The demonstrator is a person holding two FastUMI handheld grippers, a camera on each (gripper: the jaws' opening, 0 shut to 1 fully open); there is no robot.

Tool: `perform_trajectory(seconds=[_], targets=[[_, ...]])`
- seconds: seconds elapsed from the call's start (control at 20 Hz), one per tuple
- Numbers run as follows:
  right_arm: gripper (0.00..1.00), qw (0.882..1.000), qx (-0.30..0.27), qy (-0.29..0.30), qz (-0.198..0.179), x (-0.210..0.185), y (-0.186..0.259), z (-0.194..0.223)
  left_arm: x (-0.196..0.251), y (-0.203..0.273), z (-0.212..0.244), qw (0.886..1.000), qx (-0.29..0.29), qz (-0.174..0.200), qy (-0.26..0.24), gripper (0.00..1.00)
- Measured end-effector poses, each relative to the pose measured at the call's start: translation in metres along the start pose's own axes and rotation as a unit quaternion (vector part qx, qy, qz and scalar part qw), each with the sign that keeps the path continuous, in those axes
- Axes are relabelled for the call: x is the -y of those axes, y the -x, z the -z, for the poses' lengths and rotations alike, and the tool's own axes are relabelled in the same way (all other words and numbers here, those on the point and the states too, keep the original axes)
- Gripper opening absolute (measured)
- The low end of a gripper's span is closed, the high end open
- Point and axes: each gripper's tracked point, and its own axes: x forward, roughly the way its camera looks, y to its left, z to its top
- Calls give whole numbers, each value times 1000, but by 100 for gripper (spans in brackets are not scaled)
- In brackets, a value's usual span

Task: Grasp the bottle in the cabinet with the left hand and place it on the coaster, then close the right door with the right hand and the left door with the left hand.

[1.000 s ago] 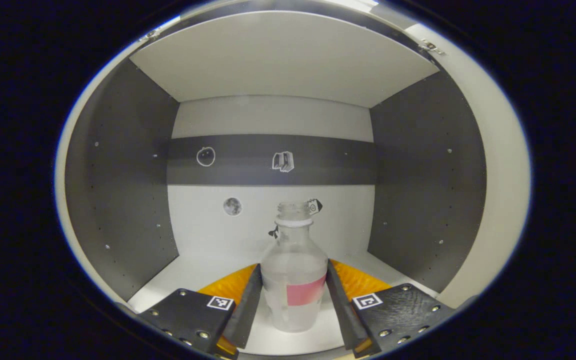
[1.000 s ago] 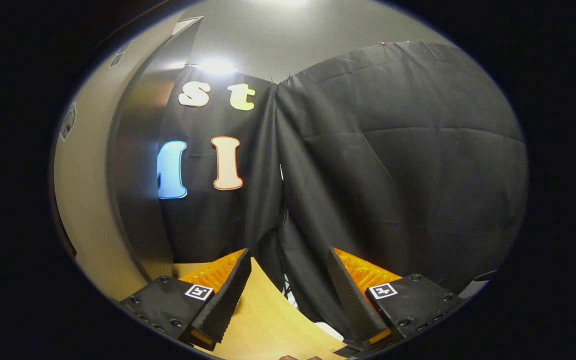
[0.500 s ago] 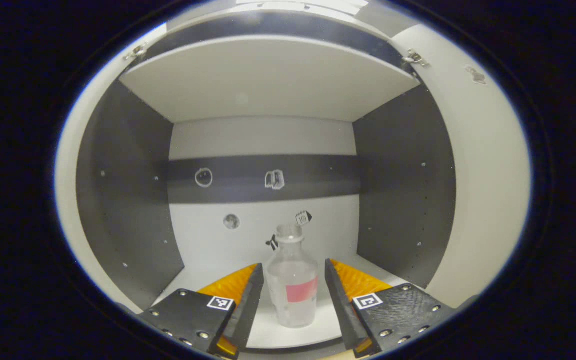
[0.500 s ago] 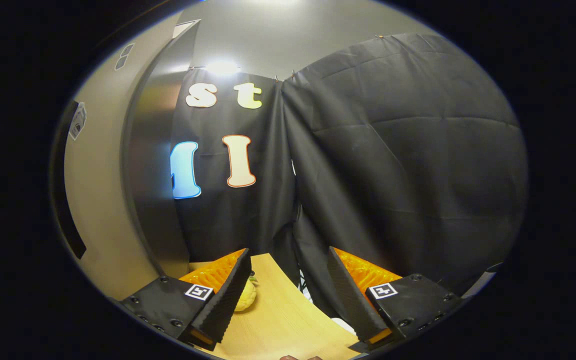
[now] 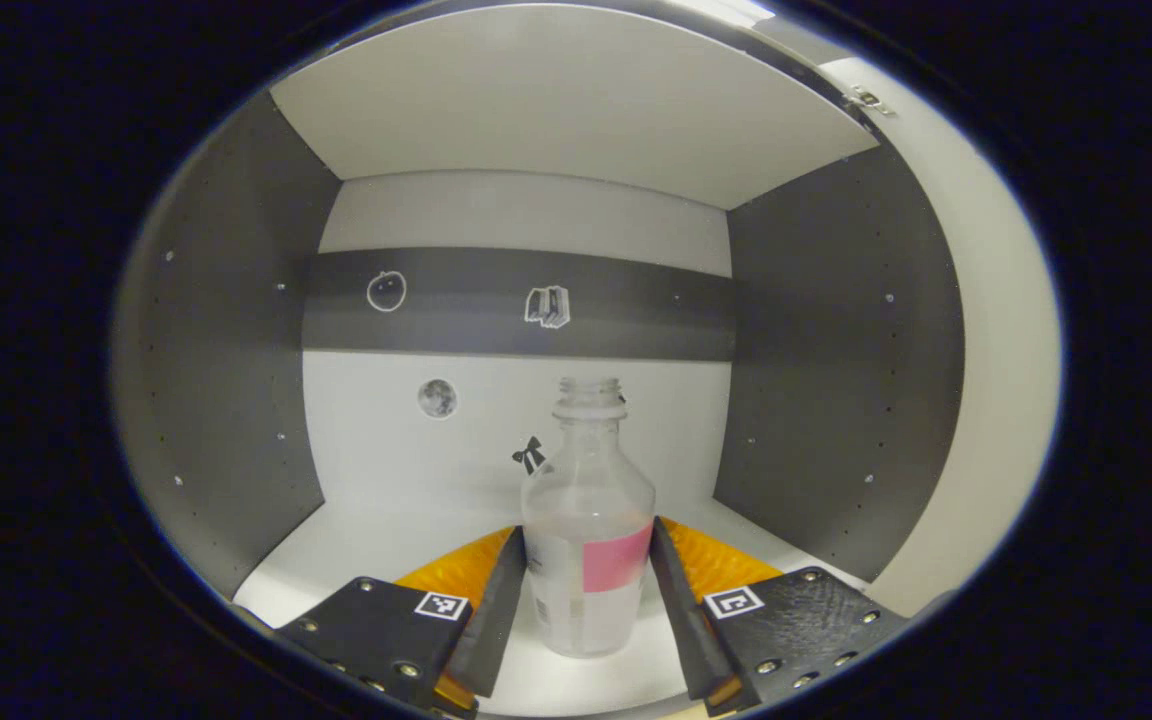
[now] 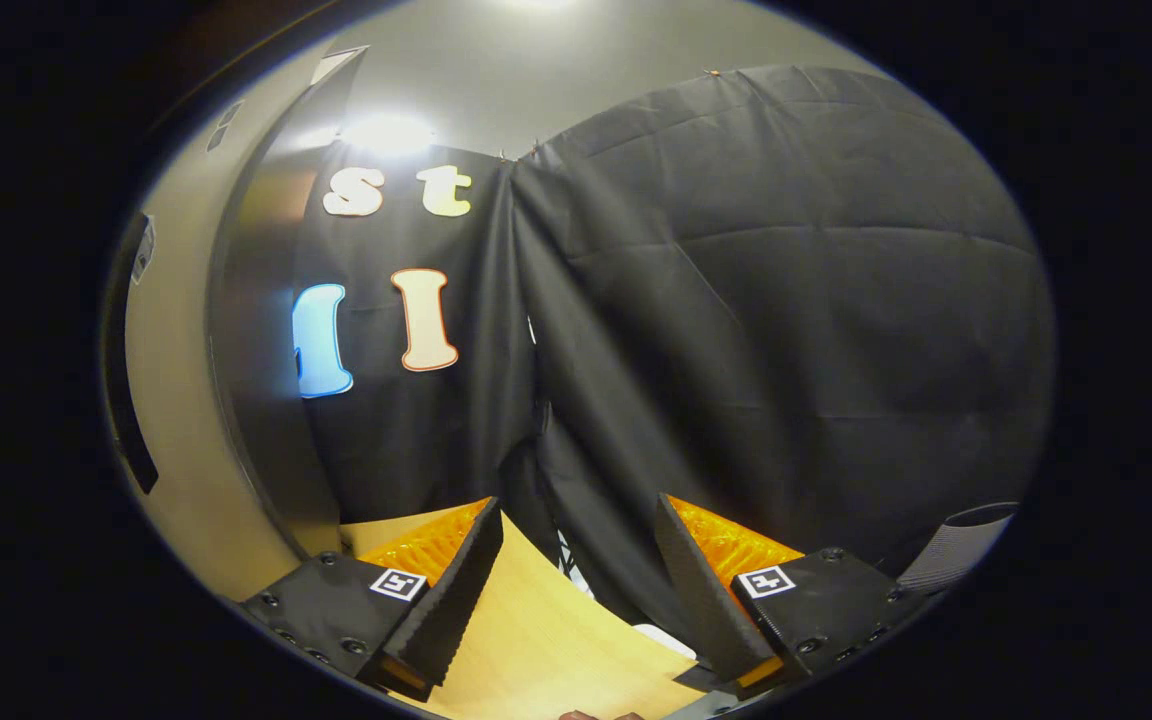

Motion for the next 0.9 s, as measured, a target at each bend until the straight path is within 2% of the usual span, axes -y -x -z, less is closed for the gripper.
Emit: perform_trajectory(seconds=[0.05, 0.1, 0.15, 0.2, 0.25, 0.3, 0.35, 0.45, 0.5, 0.55, 0.6, 0.9], targets=[[97, 1000, 0, 0, 0, -2, -2, 1, 3, -1, 1, 1000, -1, 5, -1, 70], [93, 1000, -1, 2, -3, -5, -2, 2, 3, -3, 1, 1000, -2, 5, -5, 69], [93, 1000, 0, 6, -6, -9, -4, 2, 6, -3, 1, 1000, -2, 9, -6, 69], [97, 1000, 0, 12, -7, -12, -4, 2, 6, -2, -1, 1000, 1, 8, -5, 69], [93, 1000, 0, 17, -10, -13, -5, 4, 7, -2, 0, 1000, 1, 9, -5, 66], [93, 1000, -1, 20, -12, -14, -5, 5, 7, -1, 0, 1000, 4, 10, -7, 66], [93, 1000, -2, 22, -15, -16, -4, 6, 7, 2, -2, 1000, 8, 9, -8, 74], [93, 1000, -4, 22, -18, -18, -5, 7, 8, 8, -5, 1000, 13, 12, -7, 63], [93, 1000, -4, 21, -20, -18, -5, 7, 7, 14, -9, 1000, 18, 11, -7, 70], [97, 1000, -4, 20, -21, -19, -5, 6, 8, 22, -13, 1000, 23, 14, -7, 63], [93, 1000, -3, 18, -22, -18, -5, 6, 8, 30, -19, 999, 28, 15, -7, 63], [93, 999, 0, 17, -41, -24, 6, 2, 17, 111, -48, 997, 68, 38, -3, 63]])
